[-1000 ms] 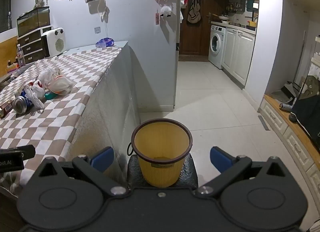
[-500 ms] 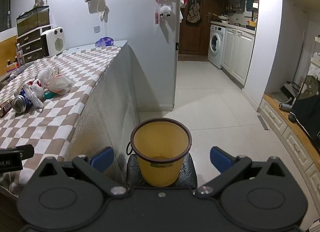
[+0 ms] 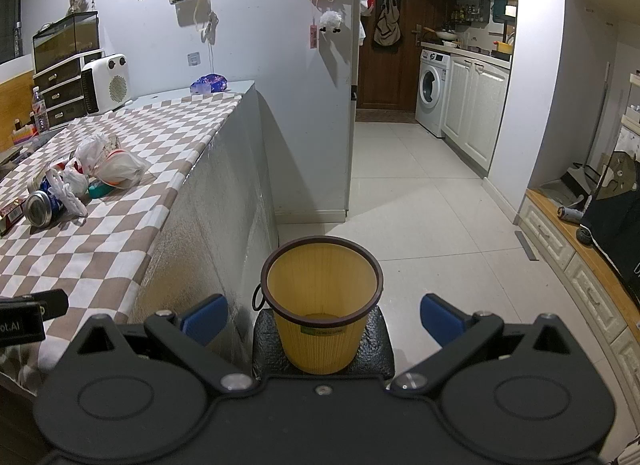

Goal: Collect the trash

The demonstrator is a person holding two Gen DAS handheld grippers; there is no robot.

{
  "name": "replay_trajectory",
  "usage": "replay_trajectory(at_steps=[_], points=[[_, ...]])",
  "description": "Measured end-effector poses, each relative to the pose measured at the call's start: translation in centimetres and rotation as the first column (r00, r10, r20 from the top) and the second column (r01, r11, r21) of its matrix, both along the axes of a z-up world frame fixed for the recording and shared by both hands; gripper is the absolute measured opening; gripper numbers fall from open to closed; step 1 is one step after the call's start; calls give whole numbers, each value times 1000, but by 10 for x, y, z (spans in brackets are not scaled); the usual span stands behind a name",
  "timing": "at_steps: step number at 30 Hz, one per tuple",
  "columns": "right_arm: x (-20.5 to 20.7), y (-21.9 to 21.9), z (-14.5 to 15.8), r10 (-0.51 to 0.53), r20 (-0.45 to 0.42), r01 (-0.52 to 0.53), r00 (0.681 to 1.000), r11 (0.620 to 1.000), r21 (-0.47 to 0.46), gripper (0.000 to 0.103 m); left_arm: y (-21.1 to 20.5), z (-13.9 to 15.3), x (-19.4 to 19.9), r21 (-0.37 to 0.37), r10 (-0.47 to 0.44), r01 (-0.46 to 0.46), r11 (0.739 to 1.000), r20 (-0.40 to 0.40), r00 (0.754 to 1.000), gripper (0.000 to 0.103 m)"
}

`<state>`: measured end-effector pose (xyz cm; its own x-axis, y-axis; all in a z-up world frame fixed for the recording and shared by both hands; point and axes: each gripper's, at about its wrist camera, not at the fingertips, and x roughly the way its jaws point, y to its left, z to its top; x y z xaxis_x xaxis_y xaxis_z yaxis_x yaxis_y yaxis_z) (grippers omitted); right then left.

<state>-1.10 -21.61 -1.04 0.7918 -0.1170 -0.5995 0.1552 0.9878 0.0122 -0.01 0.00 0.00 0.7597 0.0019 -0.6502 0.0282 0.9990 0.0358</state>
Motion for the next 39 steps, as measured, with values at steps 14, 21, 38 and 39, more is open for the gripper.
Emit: replay_trajectory(at_steps=[14,21,38,39], points=[[0,1,1,0,0,0,1000,1000,-1,103,0,0,0,1,1,-1,1000,2,1000,103],[-1,0,-1,0,0,0,1000,1000,-1,103,0,0,0,0,1,-1,1000,3,1000,103],[-2,1,1,0,0,0,1000,1000,-2,103,0,0,0,-1,1,-1,1000,4,1000,103],[-2,1,1,0,0,0,1000,1000,-3,103,0,0,0,-1,1,-1,1000,4,1000,103]])
